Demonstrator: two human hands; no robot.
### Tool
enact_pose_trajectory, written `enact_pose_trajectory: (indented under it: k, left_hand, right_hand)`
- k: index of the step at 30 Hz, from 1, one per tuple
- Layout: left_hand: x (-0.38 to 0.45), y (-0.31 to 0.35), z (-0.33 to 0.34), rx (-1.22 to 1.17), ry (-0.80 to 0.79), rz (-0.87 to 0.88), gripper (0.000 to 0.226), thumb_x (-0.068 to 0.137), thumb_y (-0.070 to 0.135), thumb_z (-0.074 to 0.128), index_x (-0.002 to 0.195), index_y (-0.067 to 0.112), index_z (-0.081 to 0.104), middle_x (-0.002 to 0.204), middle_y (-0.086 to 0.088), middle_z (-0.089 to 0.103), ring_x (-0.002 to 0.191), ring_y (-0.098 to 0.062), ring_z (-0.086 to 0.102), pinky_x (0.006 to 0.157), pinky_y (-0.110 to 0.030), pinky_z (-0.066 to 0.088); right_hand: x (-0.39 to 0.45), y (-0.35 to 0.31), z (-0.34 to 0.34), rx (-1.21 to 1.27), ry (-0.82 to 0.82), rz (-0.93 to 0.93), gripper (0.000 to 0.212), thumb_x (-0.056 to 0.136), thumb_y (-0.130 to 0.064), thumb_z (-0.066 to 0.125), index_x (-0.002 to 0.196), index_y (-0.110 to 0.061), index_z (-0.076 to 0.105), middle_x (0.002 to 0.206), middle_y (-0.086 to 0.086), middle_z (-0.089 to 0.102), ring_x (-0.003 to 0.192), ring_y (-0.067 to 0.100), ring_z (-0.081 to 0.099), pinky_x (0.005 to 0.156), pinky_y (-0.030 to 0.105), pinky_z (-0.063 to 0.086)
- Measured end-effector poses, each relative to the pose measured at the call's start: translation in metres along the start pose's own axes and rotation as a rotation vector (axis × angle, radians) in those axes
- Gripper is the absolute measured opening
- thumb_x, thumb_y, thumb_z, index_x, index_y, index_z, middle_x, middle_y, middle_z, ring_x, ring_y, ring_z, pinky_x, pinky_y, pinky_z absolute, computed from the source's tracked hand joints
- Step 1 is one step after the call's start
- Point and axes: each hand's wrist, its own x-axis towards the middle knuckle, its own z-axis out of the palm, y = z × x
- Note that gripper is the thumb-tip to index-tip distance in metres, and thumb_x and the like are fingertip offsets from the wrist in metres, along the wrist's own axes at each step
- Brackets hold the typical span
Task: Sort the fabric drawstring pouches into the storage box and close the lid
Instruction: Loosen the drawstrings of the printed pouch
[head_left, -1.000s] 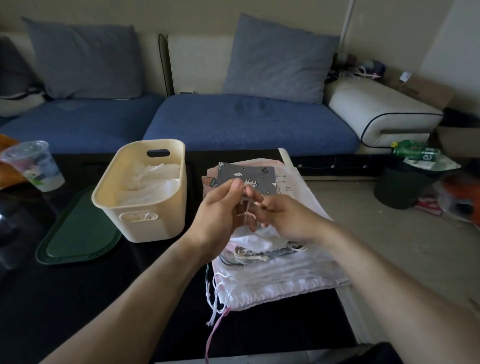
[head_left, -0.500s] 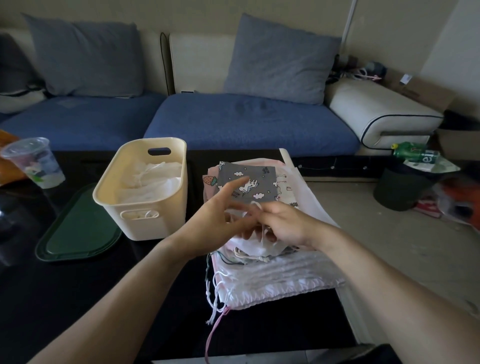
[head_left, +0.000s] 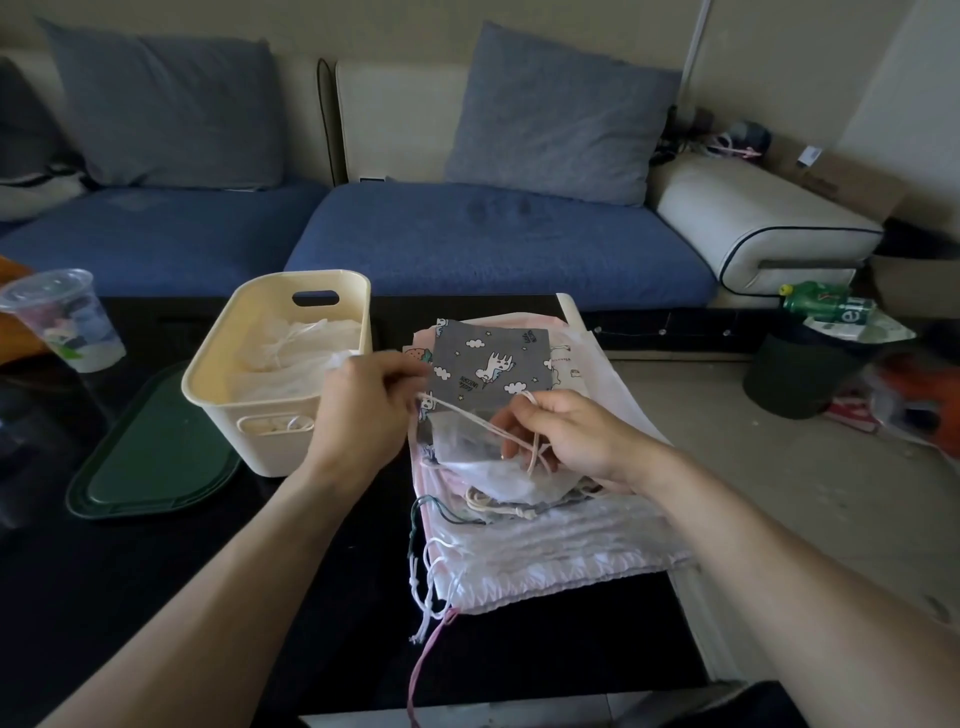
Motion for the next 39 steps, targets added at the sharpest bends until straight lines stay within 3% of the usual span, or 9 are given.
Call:
enact_pose_trajectory:
  k: [3,6,11,18,23,27,31,35,39]
  left_hand:
    - [0.001,-0.004,0.002,0.122,0.041,-0.014,0.027,0.095,0.004,0.055,0.113,0.013,0.073,0.092,-0.001,0.068,0.088,-0.021,0.066,0.072,-0.021,0.045]
    - [-0.009,0.003,0.019,0.215,-0.036,0.137,0.026,0.094,0.01,0.054,0.115,0.013,0.069,0.106,-0.007,0.072,0.097,-0.029,0.065,0.084,-0.037,0.052]
    - [-0.034,0.032,0.042,-0.055,-0.285,0.173,0.021,0.1,0.029,0.053,0.113,0.015,0.061,0.092,0.006,0.073,0.087,-0.009,0.066,0.081,-0.029,0.05]
    - [-0.026,0.012,0.039,-0.167,-0.559,0.021,0.028,0.092,0.032,0.068,0.118,0.022,0.064,0.085,0.003,0.075,0.081,-0.013,0.071,0.079,-0.036,0.057]
    - [-0.024,0.012,0.043,-0.233,-0.501,0.023,0.017,0.097,0.024,0.062,0.106,0.015,0.072,0.085,0.001,0.077,0.085,-0.017,0.073,0.083,-0.035,0.057]
    - [-0.028,0.017,0.05,0.114,-0.37,0.15,0.027,0.102,0.027,0.048,0.094,0.013,0.071,0.083,0.0,0.073,0.081,-0.023,0.068,0.073,-0.037,0.05]
    - [-0.03,0.016,0.053,0.241,-0.202,0.228,0.033,0.102,0.028,0.045,0.085,0.01,0.066,0.076,-0.008,0.067,0.077,-0.032,0.063,0.065,-0.038,0.041]
    - [-0.022,0.021,0.047,0.373,0.038,0.403,0.035,0.098,0.032,0.045,0.079,0.013,0.067,0.078,-0.006,0.065,0.081,-0.03,0.056,0.071,-0.042,0.04]
    - [-0.018,0.021,0.039,0.182,-0.019,0.324,0.027,0.098,0.027,0.054,0.088,0.012,0.074,0.071,-0.005,0.071,0.063,-0.031,0.063,0.056,-0.041,0.049]
  right_hand:
    - [0.0,0.002,-0.003,0.023,0.026,-0.011,0.038,0.11,-0.024,0.036,0.099,-0.006,0.068,0.068,-0.004,0.063,0.06,0.004,0.054,0.058,0.015,0.042]
    - [0.002,0.002,0.001,-0.028,0.029,-0.033,0.038,0.109,-0.025,0.038,0.093,-0.009,0.069,0.063,-0.006,0.058,0.055,-0.001,0.052,0.058,0.013,0.04]
    - [0.004,0.004,0.003,-0.077,0.012,-0.063,0.042,0.107,-0.02,0.045,0.067,-0.014,0.057,0.058,-0.005,0.052,0.051,0.001,0.046,0.056,0.016,0.037]
    - [0.003,0.009,-0.001,-0.058,-0.029,0.005,0.038,0.109,-0.025,0.04,0.082,-0.009,0.062,0.066,0.001,0.06,0.056,0.004,0.054,0.056,0.016,0.041]
    - [0.003,0.005,-0.003,-0.001,-0.029,0.032,0.037,0.109,-0.025,0.038,0.089,-0.006,0.062,0.072,0.004,0.064,0.05,0.01,0.054,0.049,0.02,0.041]
    - [0.002,0.002,0.005,-0.05,-0.021,0.052,0.034,0.11,-0.03,0.035,0.094,-0.008,0.056,0.086,0.007,0.057,0.052,0.006,0.054,0.047,0.019,0.037]
    - [0.002,-0.001,0.011,0.004,0.035,0.021,0.032,0.109,-0.032,0.033,0.102,-0.009,0.053,0.088,0.008,0.046,0.057,0.006,0.044,0.05,0.014,0.037]
    - [0.003,-0.005,0.012,-0.057,0.149,-0.092,0.037,0.109,-0.035,0.029,0.098,-0.014,0.058,0.062,-0.02,0.054,0.053,-0.007,0.049,0.061,0.015,0.033]
    - [-0.001,-0.01,0.014,-0.135,0.234,-0.207,0.04,0.11,-0.028,0.028,0.098,-0.013,0.062,0.059,-0.035,0.055,0.062,-0.016,0.051,0.065,0.013,0.034]
